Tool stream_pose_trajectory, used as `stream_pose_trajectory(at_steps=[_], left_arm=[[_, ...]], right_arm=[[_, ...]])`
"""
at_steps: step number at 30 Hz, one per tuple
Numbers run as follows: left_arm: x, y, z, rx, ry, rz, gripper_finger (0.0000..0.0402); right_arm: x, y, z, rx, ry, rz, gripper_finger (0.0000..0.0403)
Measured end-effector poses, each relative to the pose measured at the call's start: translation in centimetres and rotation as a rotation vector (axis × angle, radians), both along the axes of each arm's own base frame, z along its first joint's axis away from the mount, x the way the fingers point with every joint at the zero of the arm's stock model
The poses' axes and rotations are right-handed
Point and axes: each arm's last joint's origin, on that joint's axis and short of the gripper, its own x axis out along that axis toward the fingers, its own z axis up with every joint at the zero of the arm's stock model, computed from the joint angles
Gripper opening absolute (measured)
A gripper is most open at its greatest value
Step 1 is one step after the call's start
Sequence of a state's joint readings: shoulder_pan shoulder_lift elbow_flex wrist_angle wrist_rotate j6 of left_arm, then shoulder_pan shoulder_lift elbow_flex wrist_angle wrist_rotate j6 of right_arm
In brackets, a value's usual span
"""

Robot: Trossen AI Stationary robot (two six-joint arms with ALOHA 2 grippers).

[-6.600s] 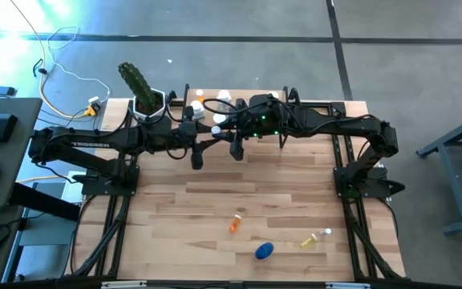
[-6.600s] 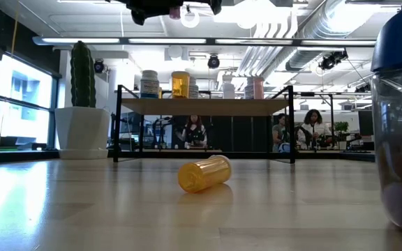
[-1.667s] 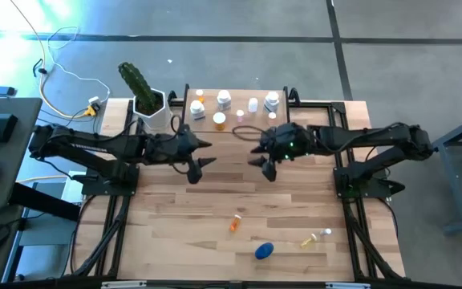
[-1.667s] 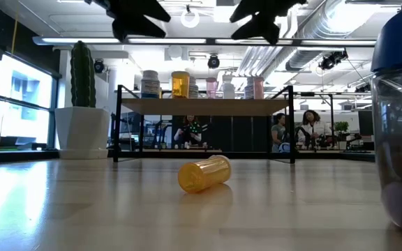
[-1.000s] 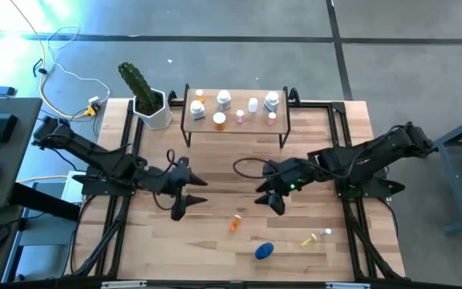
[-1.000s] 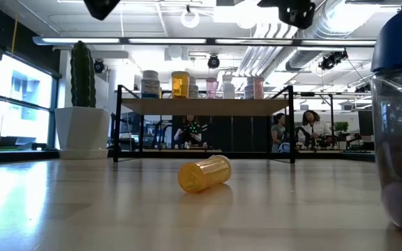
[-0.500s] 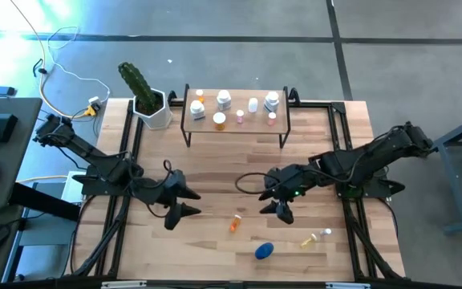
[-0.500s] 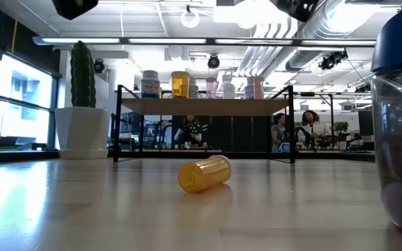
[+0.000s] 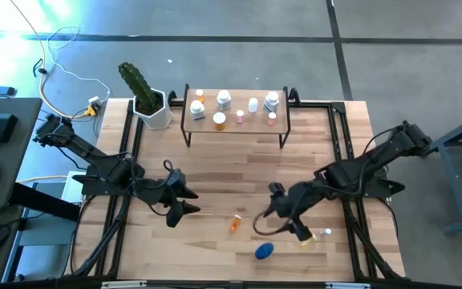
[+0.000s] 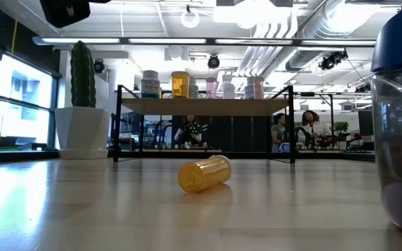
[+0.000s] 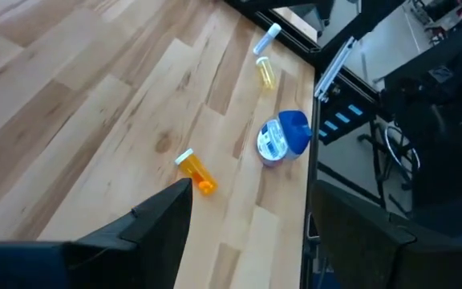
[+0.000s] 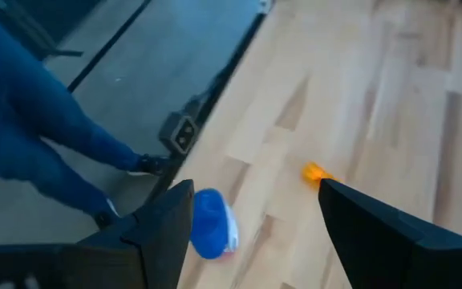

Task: Pick and place medicine bottles onto shelf by color
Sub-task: Put the blue pill bottle on the shelf

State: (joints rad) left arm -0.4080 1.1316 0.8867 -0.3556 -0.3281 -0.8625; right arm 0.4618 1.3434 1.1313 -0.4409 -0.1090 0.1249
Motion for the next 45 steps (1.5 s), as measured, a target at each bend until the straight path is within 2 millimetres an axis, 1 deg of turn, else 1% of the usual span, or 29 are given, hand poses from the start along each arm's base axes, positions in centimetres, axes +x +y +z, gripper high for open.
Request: stream_pose_trajectory(at_steps=[3,6,10,18,23,27,33,39,42,45], left_arm=[[0.0,0.0,0.1,-0.011,-0.006,0.005,0.0241],[0.1,0.0,0.0,-0.035,-0.003,0.021,0.0241],[0.3,-0.1,-0.2,-0.036,0.002,0.023,0.0241],[1.0,-0.5,-1.3,-0.017,0.051,0.021,0.0241],[1.4,-0.7,-1.9,-0.012,0.073,0.015,0.0241],[1.4,-0.7,-1.9,-0.013,0.076,0.012,0.0241],[1.4,-0.7,-1.9,-0.012,0.076,0.013,0.0241],[1.4,-0.7,-1.9,0.003,0.076,0.003,0.0241],[1.4,-0.7,-1.9,0.005,0.075,0.004,0.0241],[1.4,-0.7,-1.9,0.022,0.075,-0.007,0.0241]], right_arm=[[0.0,1.0,-0.6,-0.031,0.001,0.050,0.0259],[0.4,2.1,-1.6,-0.048,0.020,0.080,0.0259],[1.1,3.4,-3.5,-0.090,0.059,0.120,0.0259],[2.4,5.5,-7.0,-0.139,0.118,0.165,0.0259],[3.0,6.5,-9.3,-0.166,0.165,0.180,0.0259],[3.5,6.9,-11.1,-0.184,0.209,0.180,0.0259],[4.1,7.3,-13.1,-0.195,0.246,0.187,0.0259],[4.4,7.5,-14.0,-0.200,0.258,0.185,0.0253],[4.4,7.5,-14.0,-0.185,0.271,0.165,0.0228],[4.4,7.5,-14.0,-0.174,0.277,0.151,0.0189]])
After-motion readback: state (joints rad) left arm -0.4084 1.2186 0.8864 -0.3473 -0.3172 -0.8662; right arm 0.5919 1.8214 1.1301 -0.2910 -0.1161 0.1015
